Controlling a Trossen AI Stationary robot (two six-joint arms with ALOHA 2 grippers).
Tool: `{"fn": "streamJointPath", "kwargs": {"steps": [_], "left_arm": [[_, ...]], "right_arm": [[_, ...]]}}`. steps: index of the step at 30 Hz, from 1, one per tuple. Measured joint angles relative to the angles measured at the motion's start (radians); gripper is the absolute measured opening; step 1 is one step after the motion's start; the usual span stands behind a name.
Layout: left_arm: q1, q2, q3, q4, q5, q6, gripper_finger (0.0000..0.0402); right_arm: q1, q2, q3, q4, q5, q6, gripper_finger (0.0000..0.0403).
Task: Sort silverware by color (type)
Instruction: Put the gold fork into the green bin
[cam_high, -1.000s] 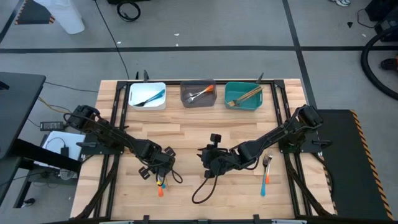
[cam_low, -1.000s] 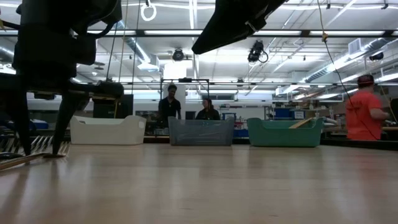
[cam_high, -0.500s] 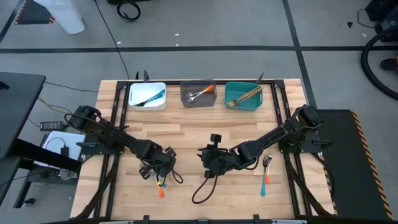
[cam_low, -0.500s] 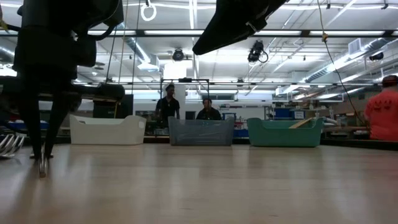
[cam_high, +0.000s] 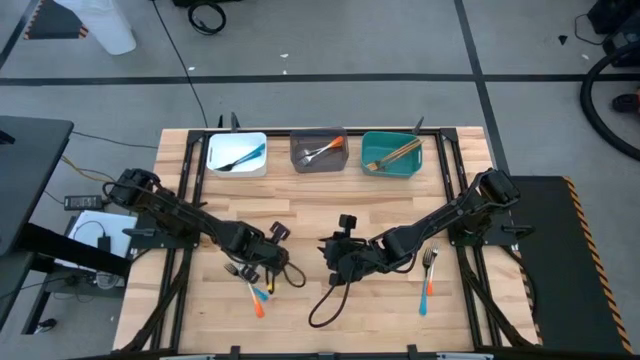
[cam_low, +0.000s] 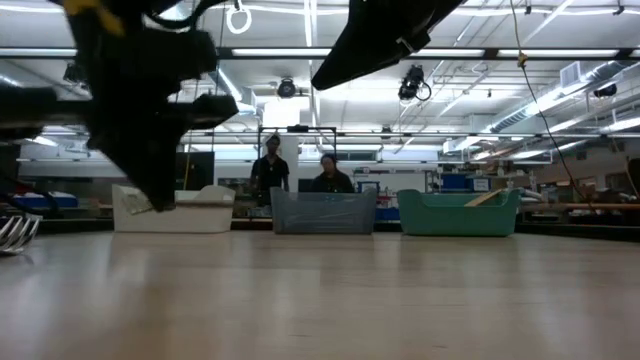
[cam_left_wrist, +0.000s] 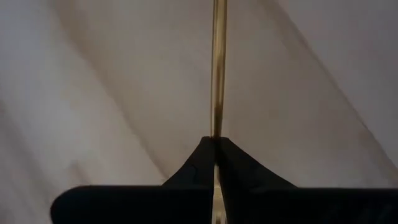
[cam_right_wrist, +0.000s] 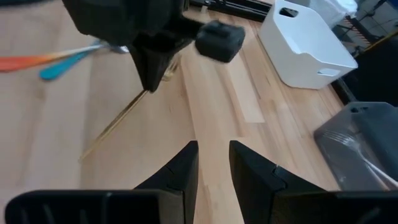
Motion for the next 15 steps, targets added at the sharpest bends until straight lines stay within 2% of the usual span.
{"fn": "streamJointPath", "kwargs": {"steps": [8,15], "left_arm": [[0.067,0.0,0.113,-0.029,-0.029,-0.253,0.0014],[0.107,0.011,0.201,-0.06,-0.028,-0.378,0.0014]], "right_arm": [[0.009,0.019,0.0,-0.046,0.103,-0.029,0.0095],[0.018,0.037,0.0,-0.038,0.163,-0.108,0.0095]]}}
